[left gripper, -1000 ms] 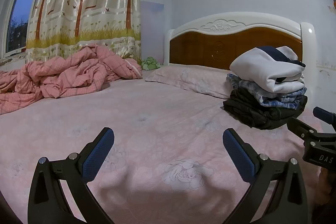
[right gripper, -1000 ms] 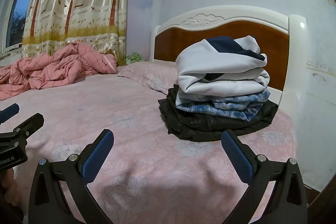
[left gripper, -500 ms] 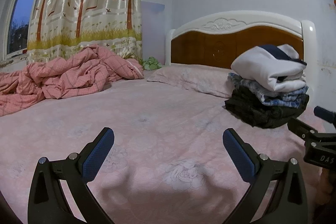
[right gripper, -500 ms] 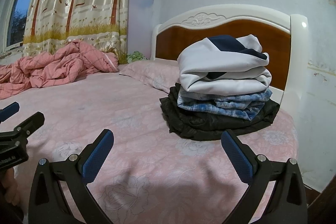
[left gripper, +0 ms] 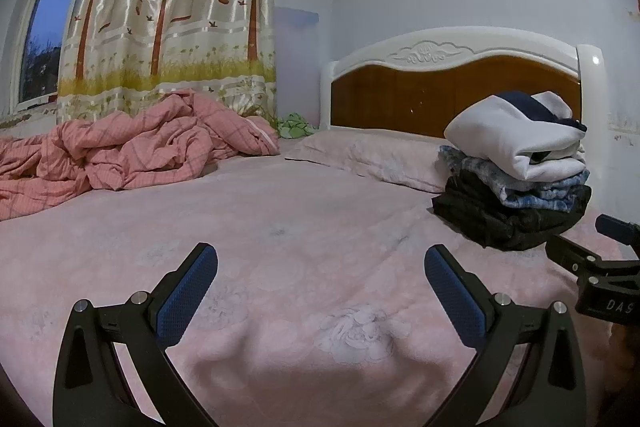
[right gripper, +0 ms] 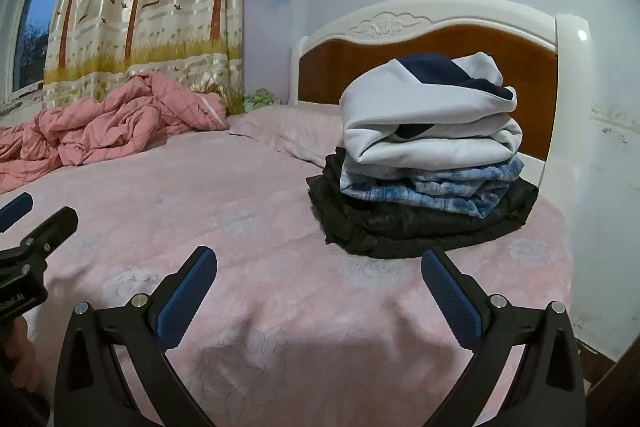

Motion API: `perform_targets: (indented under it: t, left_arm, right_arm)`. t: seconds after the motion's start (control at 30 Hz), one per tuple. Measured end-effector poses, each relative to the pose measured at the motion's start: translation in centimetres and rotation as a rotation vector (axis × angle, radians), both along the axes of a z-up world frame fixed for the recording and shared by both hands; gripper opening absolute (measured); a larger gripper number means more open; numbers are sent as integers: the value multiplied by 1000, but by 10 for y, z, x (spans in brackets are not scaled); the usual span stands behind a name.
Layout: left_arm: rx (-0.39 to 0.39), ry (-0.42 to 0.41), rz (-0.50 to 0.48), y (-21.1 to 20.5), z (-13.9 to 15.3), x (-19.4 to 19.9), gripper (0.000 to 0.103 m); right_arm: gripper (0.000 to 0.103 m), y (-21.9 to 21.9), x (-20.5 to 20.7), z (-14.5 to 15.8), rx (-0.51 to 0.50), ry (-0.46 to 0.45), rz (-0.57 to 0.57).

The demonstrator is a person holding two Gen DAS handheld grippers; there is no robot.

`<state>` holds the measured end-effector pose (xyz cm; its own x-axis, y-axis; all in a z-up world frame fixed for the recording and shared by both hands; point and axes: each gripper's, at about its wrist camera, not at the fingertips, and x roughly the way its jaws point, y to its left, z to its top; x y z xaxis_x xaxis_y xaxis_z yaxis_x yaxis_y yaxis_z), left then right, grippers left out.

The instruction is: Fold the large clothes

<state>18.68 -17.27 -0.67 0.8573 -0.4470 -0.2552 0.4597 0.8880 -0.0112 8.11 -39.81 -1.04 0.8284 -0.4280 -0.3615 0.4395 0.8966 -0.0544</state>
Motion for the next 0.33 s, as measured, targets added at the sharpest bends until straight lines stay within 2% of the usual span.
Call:
perform_targets:
  t: [0.33]
  left_arm:
    - [-2, 6, 1, 0, -1, 1, 103]
  right_arm:
    - [103, 1, 3, -2, 2, 13, 13]
